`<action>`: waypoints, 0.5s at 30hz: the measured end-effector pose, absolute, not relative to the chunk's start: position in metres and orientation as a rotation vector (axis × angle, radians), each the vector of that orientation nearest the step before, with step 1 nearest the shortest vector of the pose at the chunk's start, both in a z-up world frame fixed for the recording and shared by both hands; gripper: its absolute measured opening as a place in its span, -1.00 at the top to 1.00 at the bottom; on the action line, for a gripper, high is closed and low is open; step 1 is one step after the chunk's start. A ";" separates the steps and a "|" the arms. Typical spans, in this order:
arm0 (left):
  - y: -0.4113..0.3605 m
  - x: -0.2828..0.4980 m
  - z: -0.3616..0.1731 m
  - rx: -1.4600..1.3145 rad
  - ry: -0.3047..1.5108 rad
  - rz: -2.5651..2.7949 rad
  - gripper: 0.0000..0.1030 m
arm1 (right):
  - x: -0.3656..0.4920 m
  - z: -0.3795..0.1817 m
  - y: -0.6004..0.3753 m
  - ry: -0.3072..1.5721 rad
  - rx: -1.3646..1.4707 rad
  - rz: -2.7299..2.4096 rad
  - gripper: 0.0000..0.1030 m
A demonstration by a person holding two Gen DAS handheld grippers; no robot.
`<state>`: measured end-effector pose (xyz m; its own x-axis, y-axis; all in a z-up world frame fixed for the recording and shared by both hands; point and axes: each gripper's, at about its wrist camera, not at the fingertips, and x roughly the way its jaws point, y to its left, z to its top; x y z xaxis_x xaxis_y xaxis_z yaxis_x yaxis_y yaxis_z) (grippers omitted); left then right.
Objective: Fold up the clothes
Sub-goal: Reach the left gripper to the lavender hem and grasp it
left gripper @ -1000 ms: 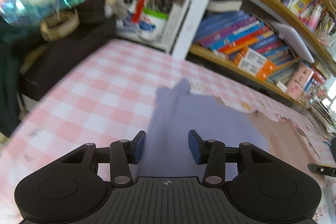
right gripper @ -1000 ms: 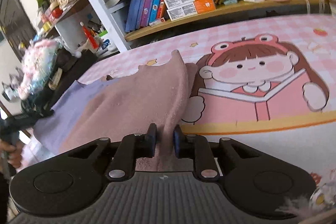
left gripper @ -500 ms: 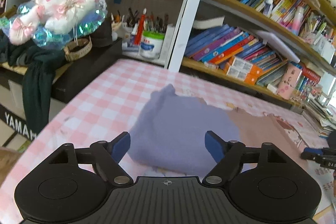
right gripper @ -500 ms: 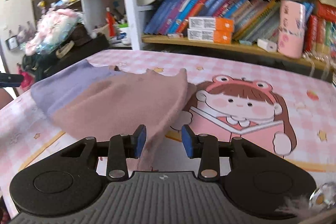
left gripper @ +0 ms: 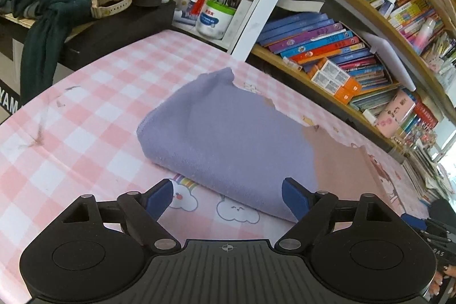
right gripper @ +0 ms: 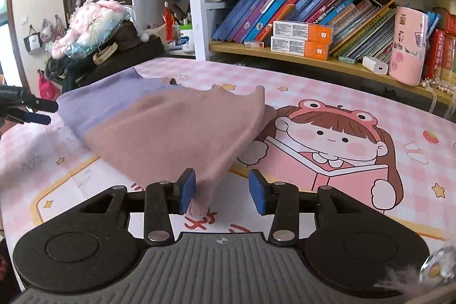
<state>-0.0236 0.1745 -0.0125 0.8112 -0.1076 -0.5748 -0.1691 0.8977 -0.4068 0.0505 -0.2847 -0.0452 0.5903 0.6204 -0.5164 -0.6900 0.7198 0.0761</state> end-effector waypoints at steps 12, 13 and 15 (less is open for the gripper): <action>0.178 -0.016 -0.012 -0.468 0.641 0.093 -0.66 | 0.054 -0.045 -0.286 0.502 -0.131 0.791 0.24; 0.180 -0.016 -0.013 -0.479 0.642 0.103 -0.66 | 0.054 -0.045 -0.285 0.500 -0.131 0.796 0.24; 0.184 -0.014 -0.014 -0.503 0.650 0.128 -0.66 | 0.055 -0.045 -0.284 0.494 -0.136 0.812 0.24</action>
